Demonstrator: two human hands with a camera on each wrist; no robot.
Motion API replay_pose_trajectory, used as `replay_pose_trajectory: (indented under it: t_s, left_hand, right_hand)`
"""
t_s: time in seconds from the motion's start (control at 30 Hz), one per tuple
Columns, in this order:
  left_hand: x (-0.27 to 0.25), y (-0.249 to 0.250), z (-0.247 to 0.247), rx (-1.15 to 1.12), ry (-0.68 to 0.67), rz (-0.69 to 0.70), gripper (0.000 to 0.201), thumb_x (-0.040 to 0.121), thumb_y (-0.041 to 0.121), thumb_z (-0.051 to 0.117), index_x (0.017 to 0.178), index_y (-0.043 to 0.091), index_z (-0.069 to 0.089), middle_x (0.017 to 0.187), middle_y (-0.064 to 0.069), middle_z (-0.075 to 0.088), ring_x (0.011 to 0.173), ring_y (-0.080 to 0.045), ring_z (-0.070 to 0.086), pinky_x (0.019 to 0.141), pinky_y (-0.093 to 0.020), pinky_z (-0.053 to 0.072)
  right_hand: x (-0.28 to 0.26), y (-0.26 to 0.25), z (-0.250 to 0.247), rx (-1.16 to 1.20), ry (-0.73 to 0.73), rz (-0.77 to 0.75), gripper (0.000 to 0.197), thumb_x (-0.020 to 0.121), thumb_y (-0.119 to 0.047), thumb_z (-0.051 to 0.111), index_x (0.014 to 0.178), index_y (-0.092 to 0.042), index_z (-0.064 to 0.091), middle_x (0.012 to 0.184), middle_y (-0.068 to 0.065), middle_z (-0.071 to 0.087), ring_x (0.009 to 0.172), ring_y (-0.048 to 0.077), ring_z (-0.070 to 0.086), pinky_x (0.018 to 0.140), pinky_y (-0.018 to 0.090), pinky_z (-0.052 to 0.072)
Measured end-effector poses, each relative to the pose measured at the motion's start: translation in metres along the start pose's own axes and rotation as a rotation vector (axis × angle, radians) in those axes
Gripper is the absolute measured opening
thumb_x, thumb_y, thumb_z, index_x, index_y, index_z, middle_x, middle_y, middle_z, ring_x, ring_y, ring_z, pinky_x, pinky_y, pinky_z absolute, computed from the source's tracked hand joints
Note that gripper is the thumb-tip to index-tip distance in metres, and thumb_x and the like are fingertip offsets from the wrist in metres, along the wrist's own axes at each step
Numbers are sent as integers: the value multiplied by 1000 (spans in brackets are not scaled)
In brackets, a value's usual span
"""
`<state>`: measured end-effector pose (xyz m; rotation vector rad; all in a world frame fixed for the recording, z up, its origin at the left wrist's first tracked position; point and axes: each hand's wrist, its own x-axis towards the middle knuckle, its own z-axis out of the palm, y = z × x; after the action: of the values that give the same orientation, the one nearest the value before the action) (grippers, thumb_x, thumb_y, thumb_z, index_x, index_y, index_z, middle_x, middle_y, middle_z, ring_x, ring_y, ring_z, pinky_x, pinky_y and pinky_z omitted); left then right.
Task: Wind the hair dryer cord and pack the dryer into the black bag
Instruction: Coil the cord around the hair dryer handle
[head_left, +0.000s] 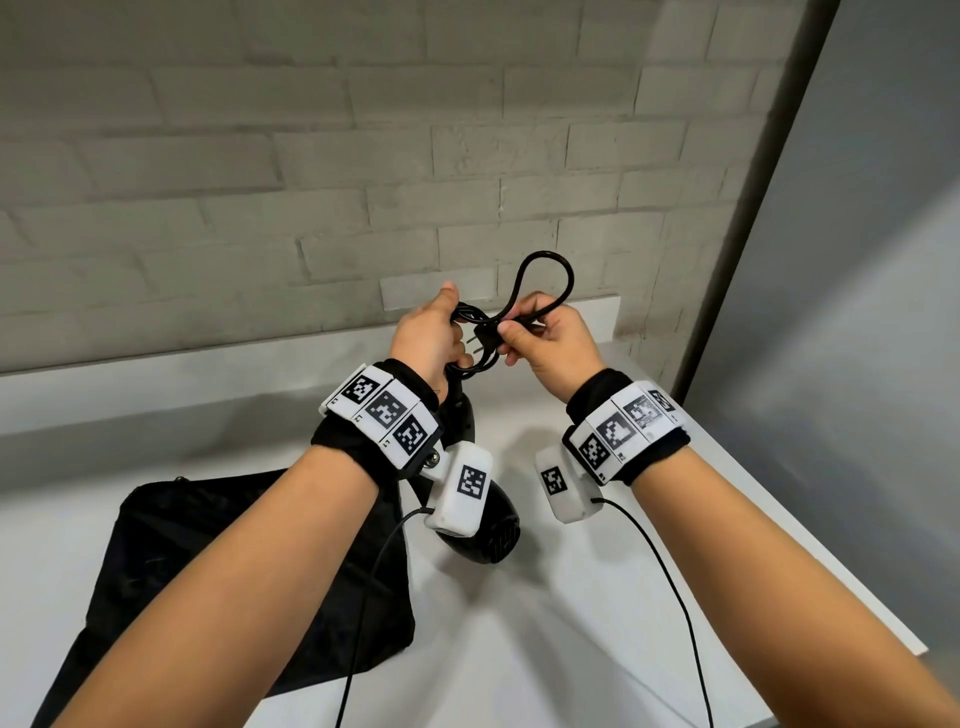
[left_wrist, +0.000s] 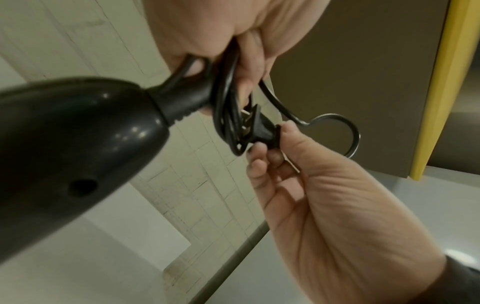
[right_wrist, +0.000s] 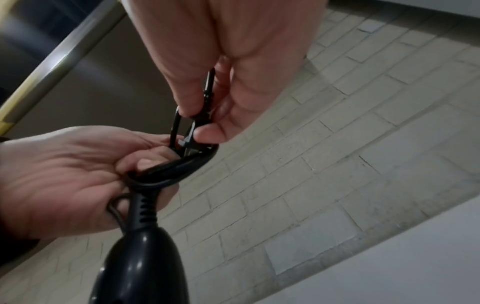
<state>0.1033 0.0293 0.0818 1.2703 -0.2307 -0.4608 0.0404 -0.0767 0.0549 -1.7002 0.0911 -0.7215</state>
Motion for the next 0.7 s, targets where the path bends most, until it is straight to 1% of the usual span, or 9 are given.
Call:
replay_pose_trajectory:
  t_s: [0.1,0.17,0.27,0.33,0.43,0.5,0.57,0.63,0.7]
  left_hand:
    - [1,1,-2,29,19,8,38,96,34,44,64,16,36,24,9,27,20,-6,24,40,-24,25]
    - [1,1,-2,70,13,16,39,96,36,44,63,16,37,24,8,28,19,-6,24,42,-25,25]
    - [-2,-1,2,154,-5,60,40,96,37,42,62,16,39,26,11,30,20,-5,25,44,-25,28]
    - [-4,-1,5,163,-13,75,39,97,37,41,63,17,40,32,10,33,21,-4,26,44,-25,28]
    - [-7,-1,9,176,-36,82,37,97,37,40,66,17,43,28,10,34,20,-3,27,42,-22,27]
    - [-12,-1,12,183,-63,83,37,98,35,40,66,16,43,25,10,35,20,-2,27,36,-16,27]
    - [-18,1,14,164,-109,70,37,98,34,39,67,15,44,24,9,34,20,-1,27,31,-12,25]
    - [-23,3,16,148,-160,39,36,99,33,38,68,16,43,23,8,33,19,-1,28,31,-12,24]
    - [-24,4,16,175,-188,10,33,98,35,38,71,19,48,24,9,32,20,-2,27,32,-13,24]
  right_hand:
    - [-1,-1,2,-28,-57,0,28,84,8,53,71,-17,52,63,8,54,45,1,57,49,14,49]
    - [-2,0,3,-30,-39,-7,27,84,8,54,71,-17,52,62,8,54,45,2,56,49,15,50]
    - [-3,3,7,-9,94,-23,29,83,6,56,70,-19,45,62,6,56,44,2,56,50,19,51]
    - [-4,5,12,1,195,-32,32,82,5,58,68,-20,43,63,3,56,48,7,57,54,24,51]
    - [-5,9,18,-148,289,-91,38,76,-1,65,63,-26,41,62,-2,54,57,13,54,60,26,47]
    - [-5,11,21,-242,318,-146,41,73,-4,68,63,-33,40,70,2,56,67,19,56,66,29,47]
    - [-6,13,22,-238,327,-158,35,71,-9,63,69,-34,39,78,3,55,72,23,57,71,34,49]
    - [-6,13,22,-136,258,-114,29,70,-10,54,83,-31,40,83,-5,52,73,14,56,71,33,51]
    - [-4,14,19,-81,102,-101,37,74,1,44,101,-25,42,86,-7,54,72,2,58,68,26,52]
